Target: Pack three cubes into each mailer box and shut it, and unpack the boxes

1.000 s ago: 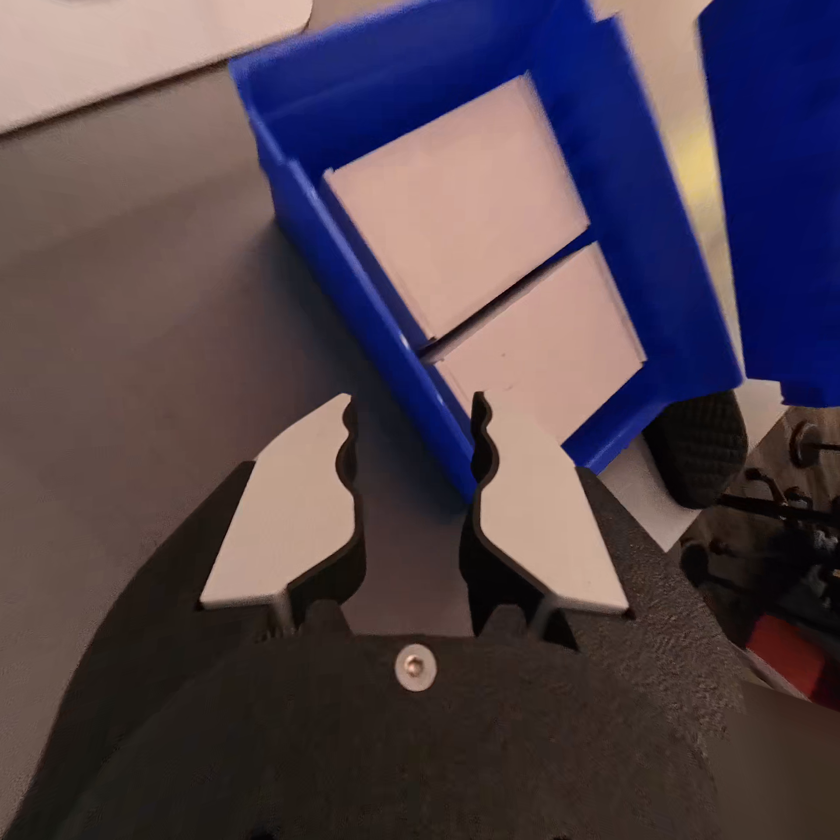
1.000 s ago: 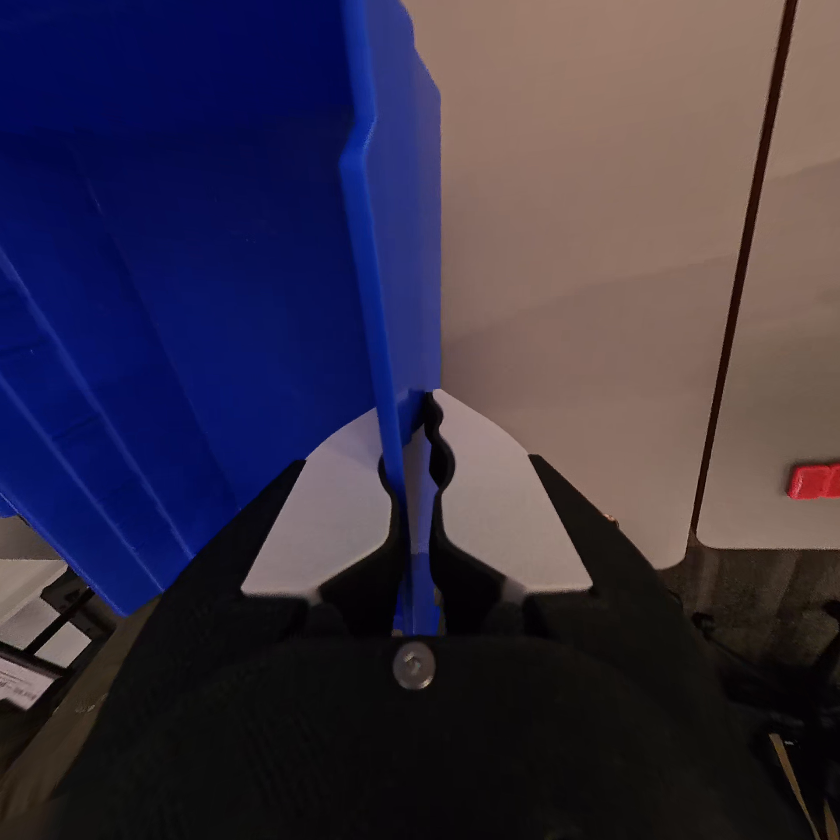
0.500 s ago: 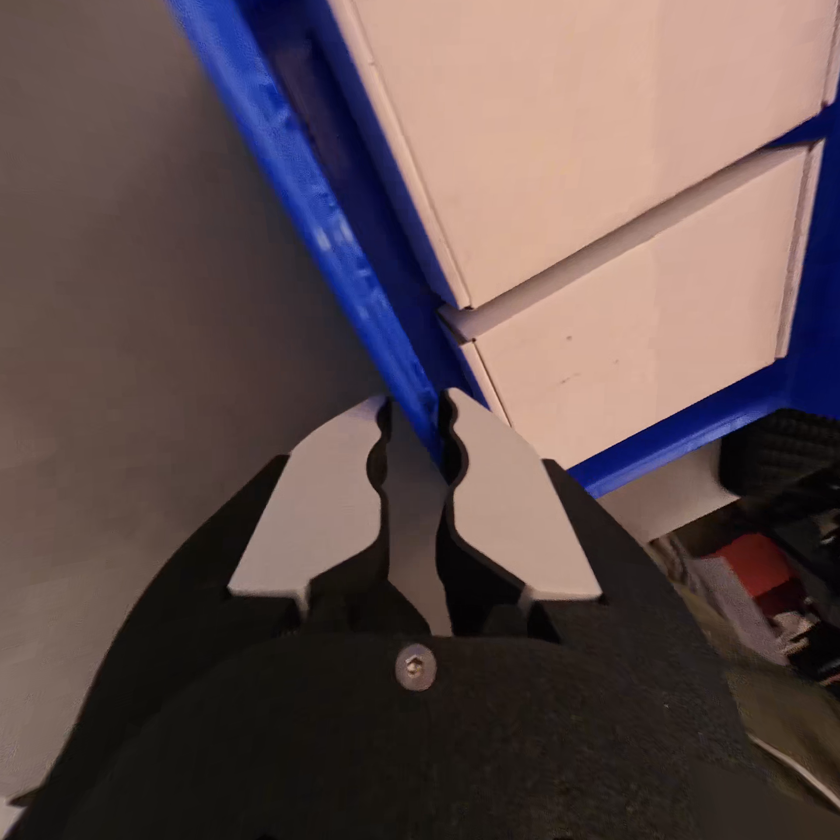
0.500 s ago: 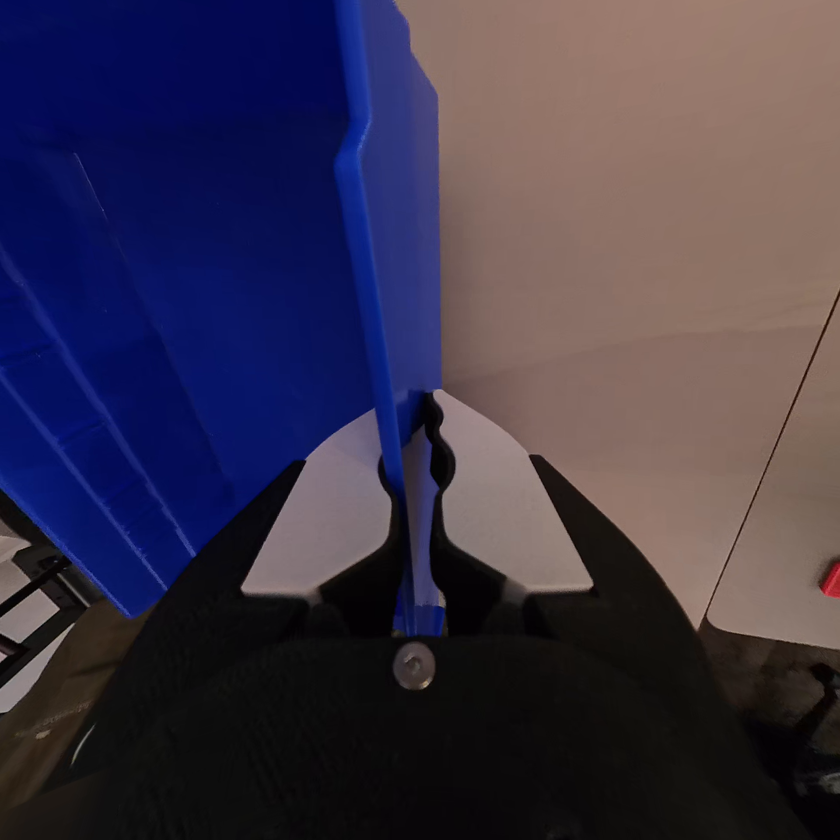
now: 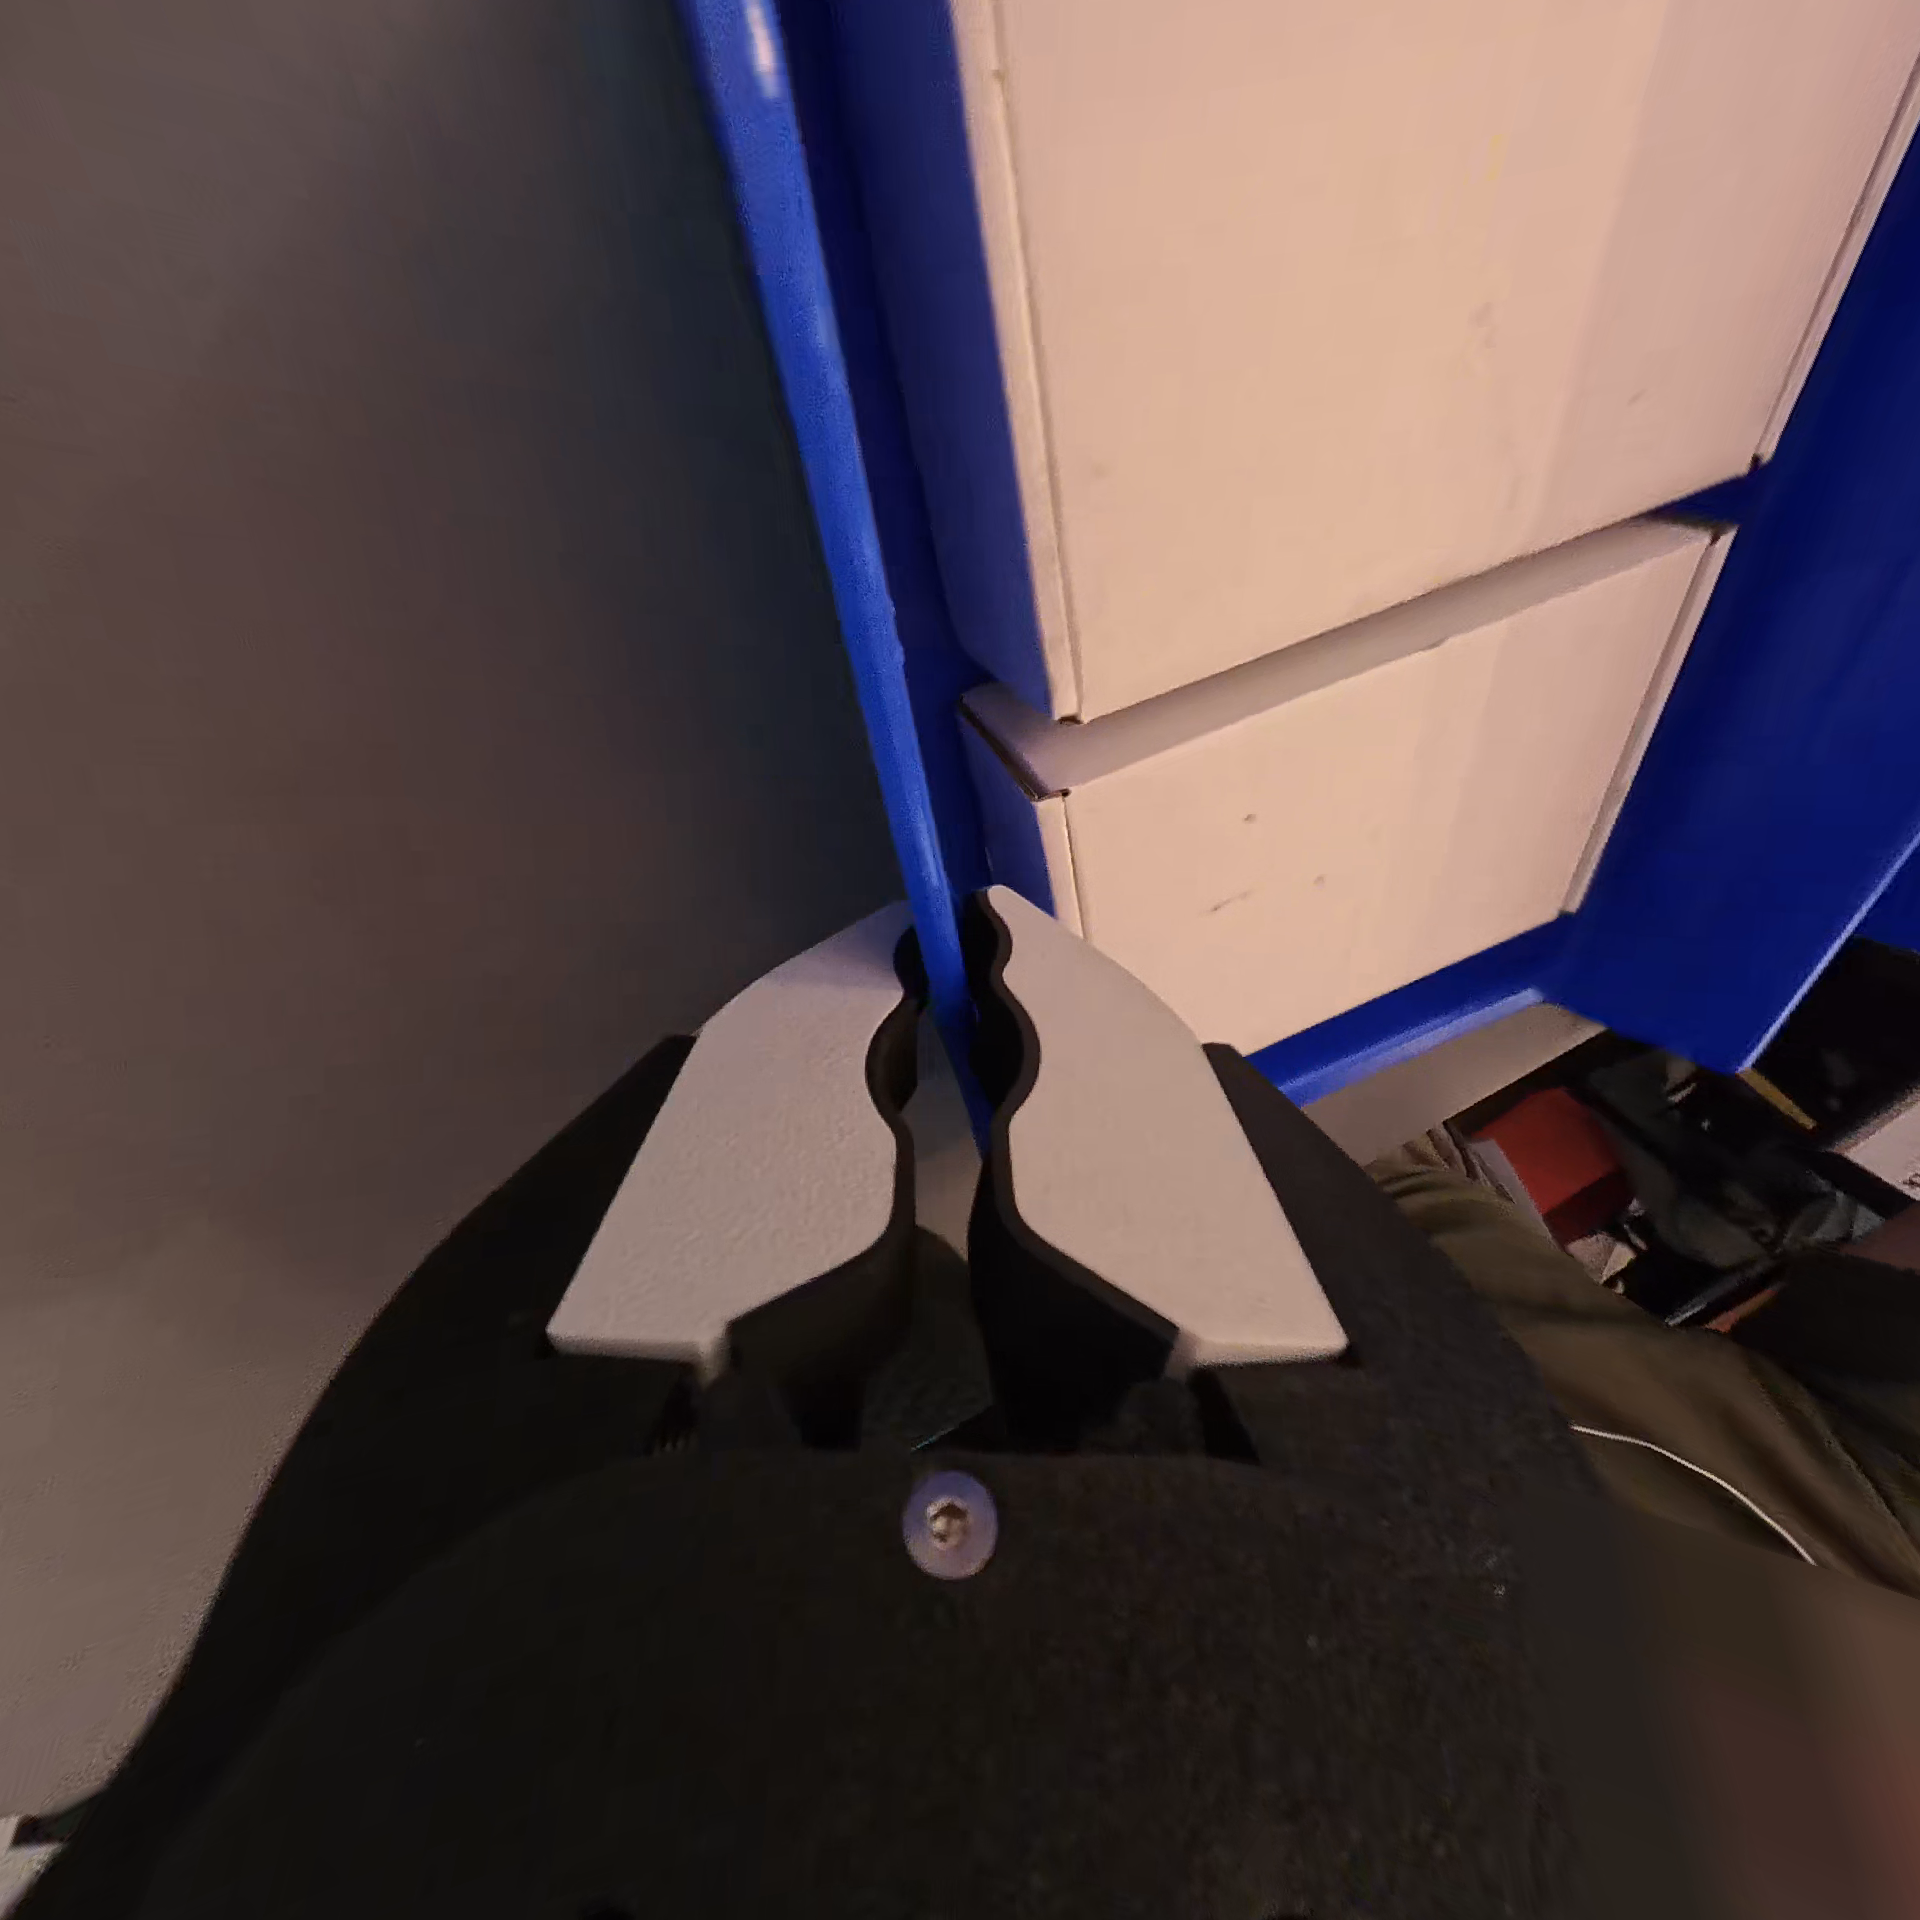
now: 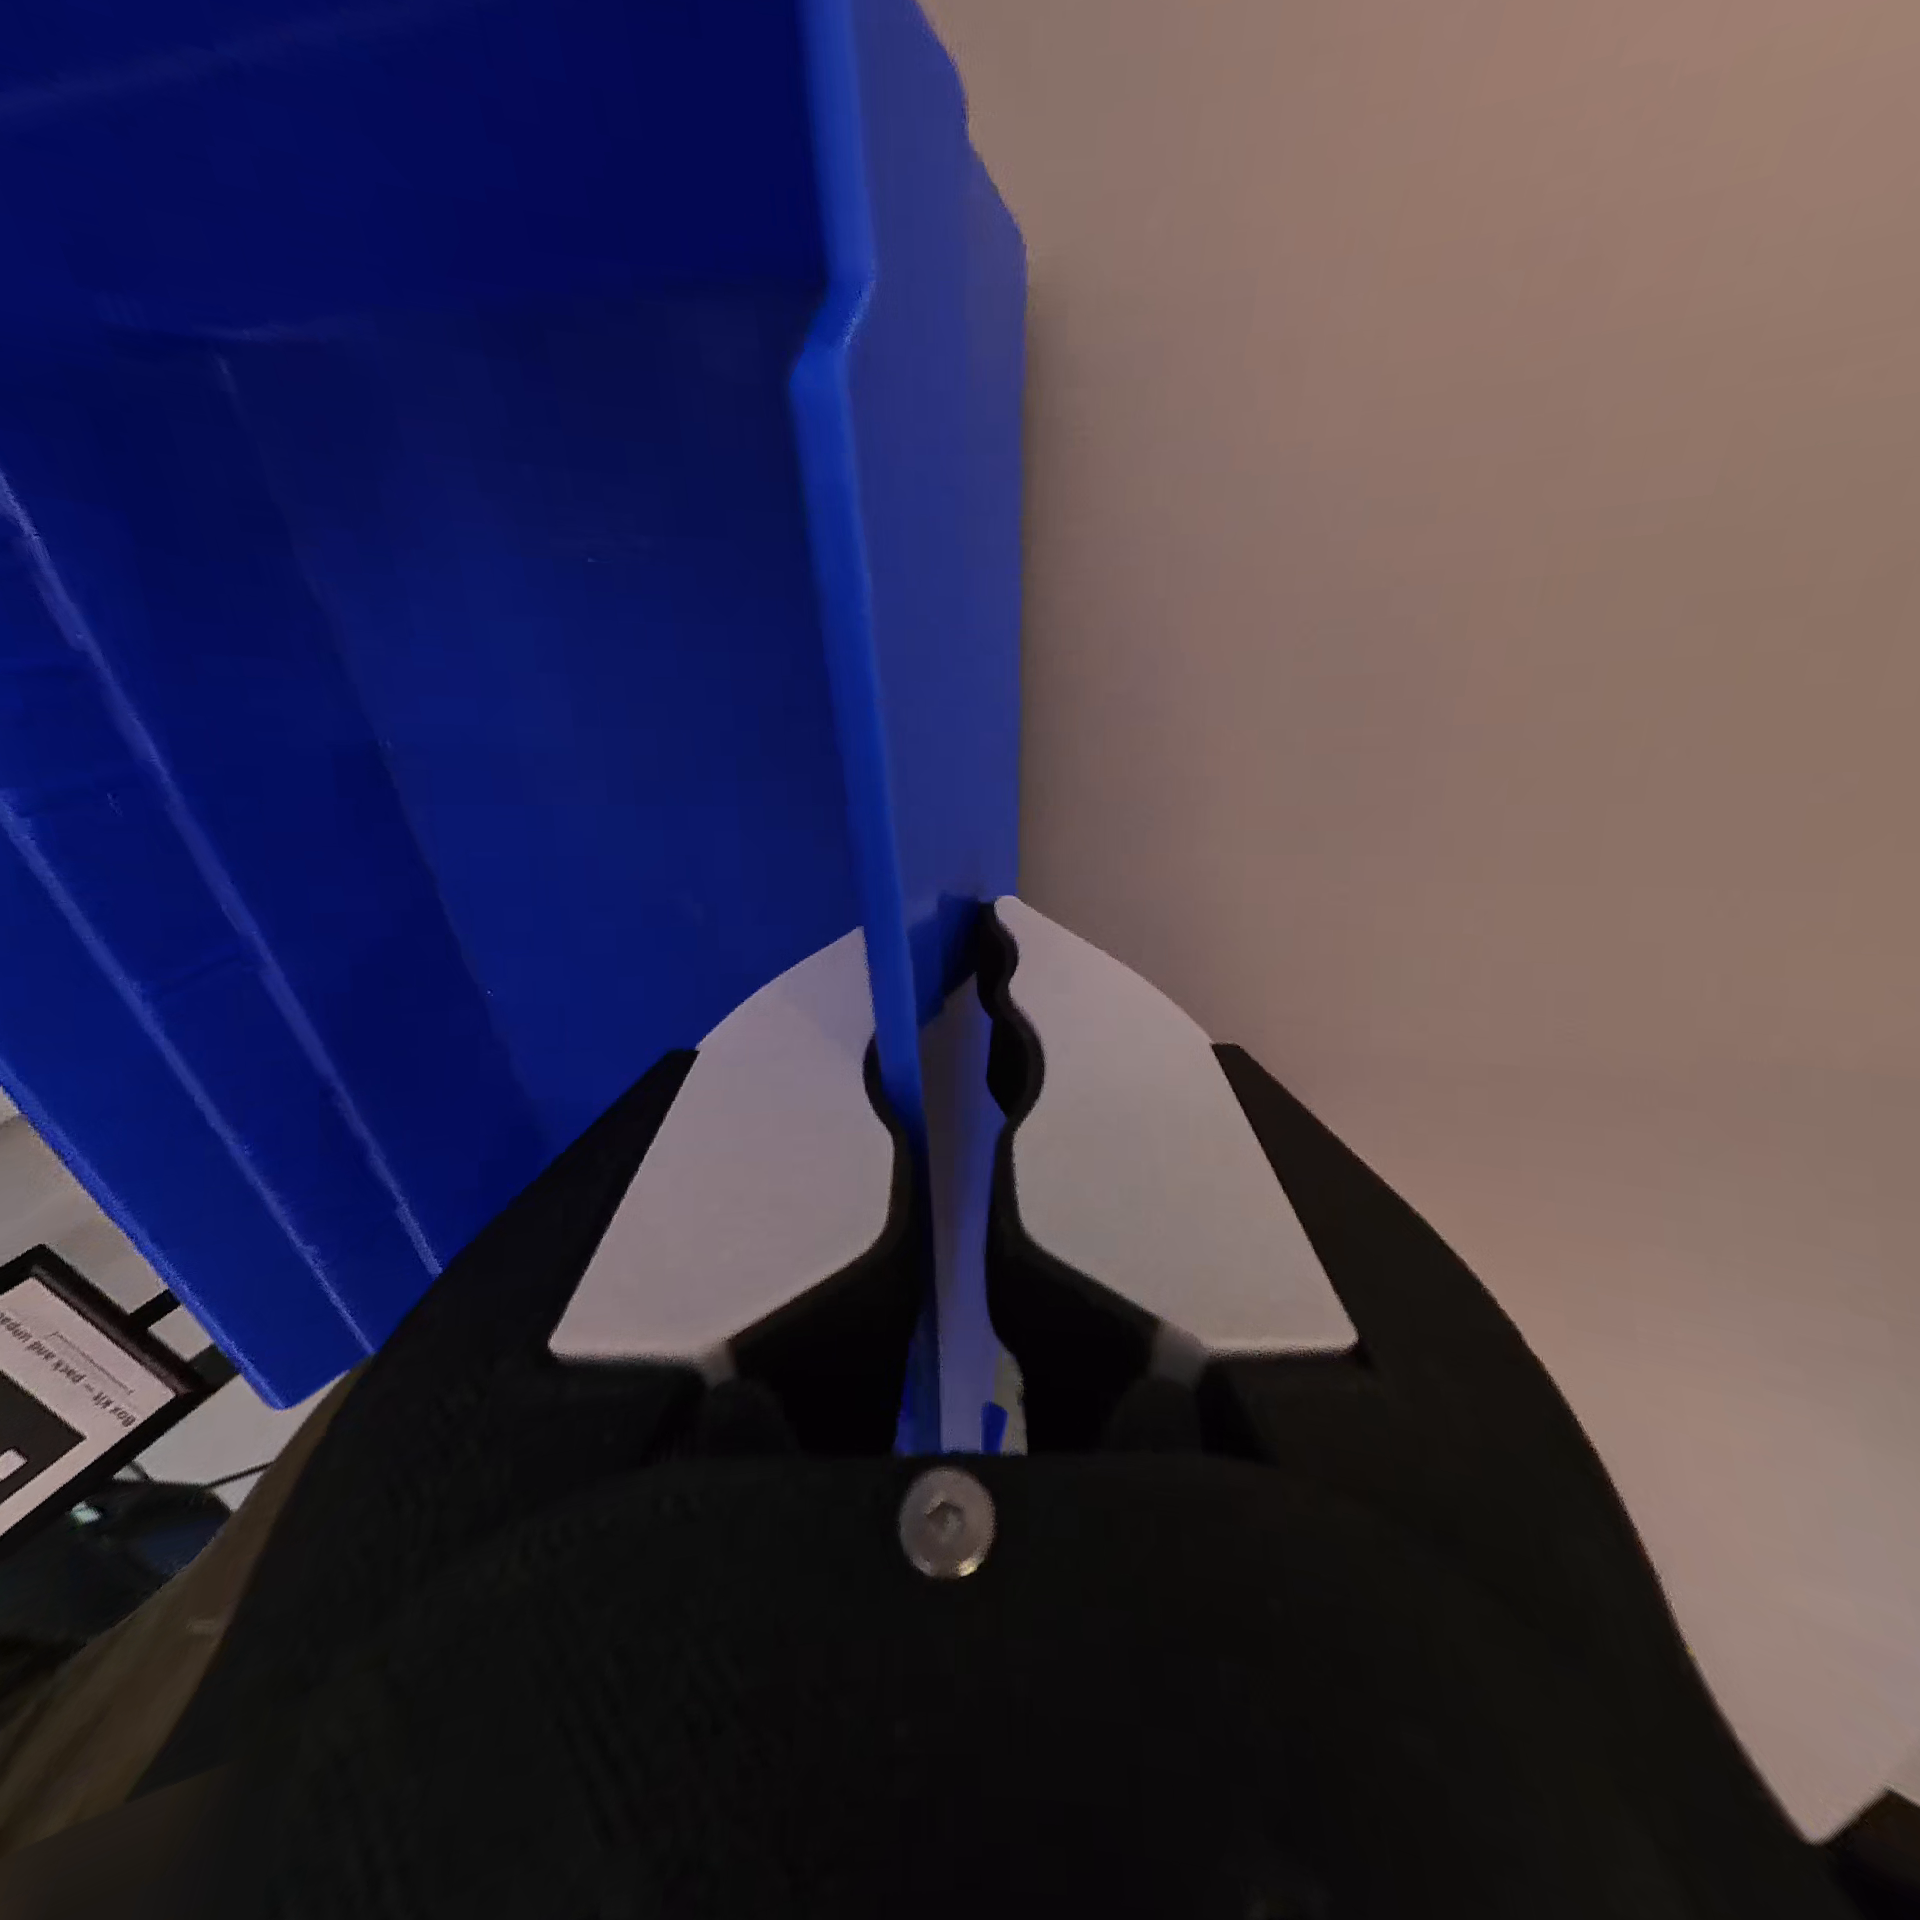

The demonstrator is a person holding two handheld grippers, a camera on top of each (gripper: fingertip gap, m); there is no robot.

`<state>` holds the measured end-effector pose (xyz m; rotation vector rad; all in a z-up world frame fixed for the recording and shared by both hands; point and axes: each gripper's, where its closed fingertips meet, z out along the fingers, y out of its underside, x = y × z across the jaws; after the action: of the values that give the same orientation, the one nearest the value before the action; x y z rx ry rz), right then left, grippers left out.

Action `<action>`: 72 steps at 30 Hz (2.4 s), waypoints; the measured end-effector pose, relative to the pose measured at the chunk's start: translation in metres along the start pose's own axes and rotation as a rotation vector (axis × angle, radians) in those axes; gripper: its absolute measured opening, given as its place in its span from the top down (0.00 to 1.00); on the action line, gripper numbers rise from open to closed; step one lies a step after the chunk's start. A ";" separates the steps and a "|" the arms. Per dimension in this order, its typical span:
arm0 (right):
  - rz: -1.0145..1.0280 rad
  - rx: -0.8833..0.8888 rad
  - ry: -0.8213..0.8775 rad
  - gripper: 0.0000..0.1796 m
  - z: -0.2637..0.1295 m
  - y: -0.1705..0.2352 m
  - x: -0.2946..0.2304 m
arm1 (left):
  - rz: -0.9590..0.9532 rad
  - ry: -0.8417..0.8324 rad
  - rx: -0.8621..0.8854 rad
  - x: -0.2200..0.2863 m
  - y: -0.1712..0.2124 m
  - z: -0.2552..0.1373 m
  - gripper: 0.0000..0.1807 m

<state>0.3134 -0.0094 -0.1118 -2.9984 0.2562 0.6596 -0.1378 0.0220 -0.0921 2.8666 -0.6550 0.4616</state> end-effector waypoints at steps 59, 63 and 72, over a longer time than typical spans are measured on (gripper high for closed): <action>-0.298 -0.073 0.309 0.94 -0.001 -0.025 0.032 | -0.405 -0.076 0.376 -0.235 0.126 -0.075 0.96; -0.331 -0.075 0.334 0.94 -0.002 -0.029 0.033 | -0.410 -0.095 0.386 -0.237 0.134 -0.074 0.97; -0.377 0.042 0.308 0.93 -0.002 -0.033 0.030 | -0.240 -0.326 0.543 -0.243 0.127 -0.101 0.89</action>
<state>0.3466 0.0184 -0.1214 -2.9708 -0.2750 0.1557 -0.4283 0.0279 -0.0666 3.5228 -0.2367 0.1475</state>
